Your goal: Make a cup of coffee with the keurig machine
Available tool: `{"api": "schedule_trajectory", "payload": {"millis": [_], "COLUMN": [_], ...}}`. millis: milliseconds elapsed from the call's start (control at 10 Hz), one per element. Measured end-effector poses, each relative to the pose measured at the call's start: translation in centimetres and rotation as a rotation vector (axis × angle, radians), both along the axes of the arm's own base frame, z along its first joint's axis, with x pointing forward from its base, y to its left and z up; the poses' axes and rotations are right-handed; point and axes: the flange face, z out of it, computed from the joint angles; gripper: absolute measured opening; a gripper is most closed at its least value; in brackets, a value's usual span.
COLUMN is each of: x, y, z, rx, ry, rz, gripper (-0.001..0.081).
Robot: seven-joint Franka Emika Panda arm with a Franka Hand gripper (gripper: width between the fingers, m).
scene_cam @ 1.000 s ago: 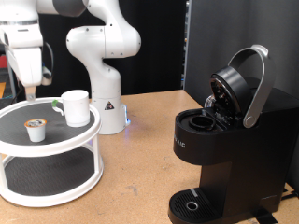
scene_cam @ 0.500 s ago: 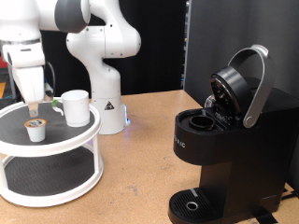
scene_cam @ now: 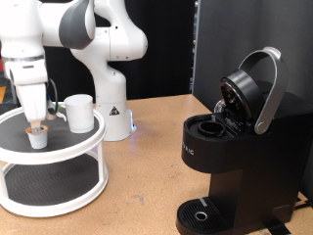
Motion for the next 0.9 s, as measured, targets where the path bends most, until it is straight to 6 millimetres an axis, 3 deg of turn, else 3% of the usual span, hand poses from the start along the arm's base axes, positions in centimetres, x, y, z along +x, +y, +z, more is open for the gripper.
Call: {"api": "schedule_trajectory", "payload": {"millis": [800, 900], "x": [0.2, 0.2], "y": [0.1, 0.1], "z": [-2.5, -2.5], "rx": [0.016, 0.02], "ry": [0.01, 0.008], "rz": [-0.025, -0.028], "gripper": [0.0807, 0.0696]}}
